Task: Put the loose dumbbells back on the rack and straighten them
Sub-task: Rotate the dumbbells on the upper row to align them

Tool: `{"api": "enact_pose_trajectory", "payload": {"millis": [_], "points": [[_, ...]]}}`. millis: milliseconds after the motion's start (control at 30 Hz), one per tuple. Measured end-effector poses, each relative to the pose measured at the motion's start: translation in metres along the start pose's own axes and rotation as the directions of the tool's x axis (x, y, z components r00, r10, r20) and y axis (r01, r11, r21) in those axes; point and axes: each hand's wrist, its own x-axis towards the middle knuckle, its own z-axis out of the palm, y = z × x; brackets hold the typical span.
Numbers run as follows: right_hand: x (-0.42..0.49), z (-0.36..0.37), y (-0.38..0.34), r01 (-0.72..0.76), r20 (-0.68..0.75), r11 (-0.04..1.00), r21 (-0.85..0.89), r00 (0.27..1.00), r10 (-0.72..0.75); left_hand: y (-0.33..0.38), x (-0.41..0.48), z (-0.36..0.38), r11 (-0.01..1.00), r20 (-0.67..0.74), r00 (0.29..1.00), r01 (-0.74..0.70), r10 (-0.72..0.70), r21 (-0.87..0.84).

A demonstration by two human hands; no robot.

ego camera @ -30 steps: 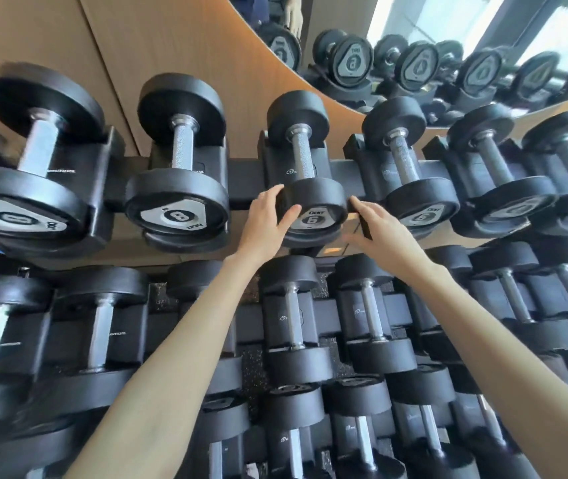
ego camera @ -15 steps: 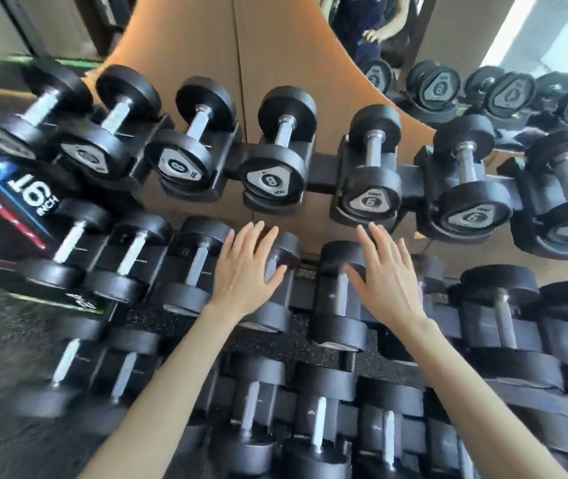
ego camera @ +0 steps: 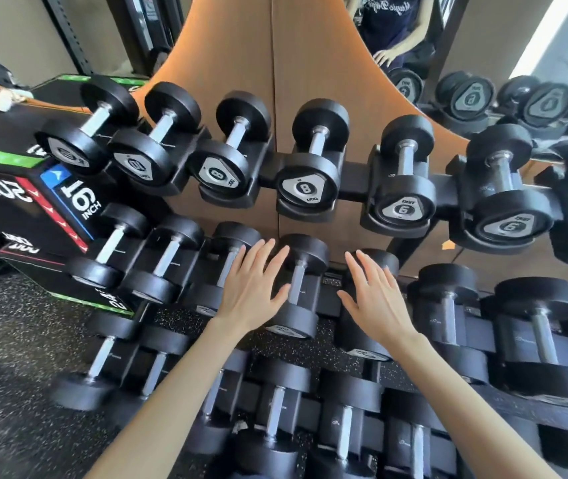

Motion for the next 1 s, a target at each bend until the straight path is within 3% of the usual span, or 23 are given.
{"api": "enact_pose_trajectory", "payload": {"millis": [467,733,867,1000], "points": [[0.15,-0.002,-0.015,-0.201,-0.01,0.98,0.006,0.98,0.201,-0.105,0.155,0.024,0.952,-0.078,0.954,-0.295,0.289,-0.078],[0.215,0.0,0.004,-0.292,0.049,0.956,0.006,0.955,0.291,-0.095,0.251,0.039,0.862,-0.121,0.916,-0.4,0.382,-0.311],[0.237,0.016,0.014,-0.385,0.1,0.906,0.175,0.922,0.373,-0.083,0.28,0.053,0.811,-0.13,0.944,-0.328,0.304,-0.485],[0.248,0.031,0.032,-0.406,0.124,0.812,0.419,0.911,0.392,-0.08,0.289,0.075,0.792,-0.358,0.908,-0.379,0.218,-0.478]]}}
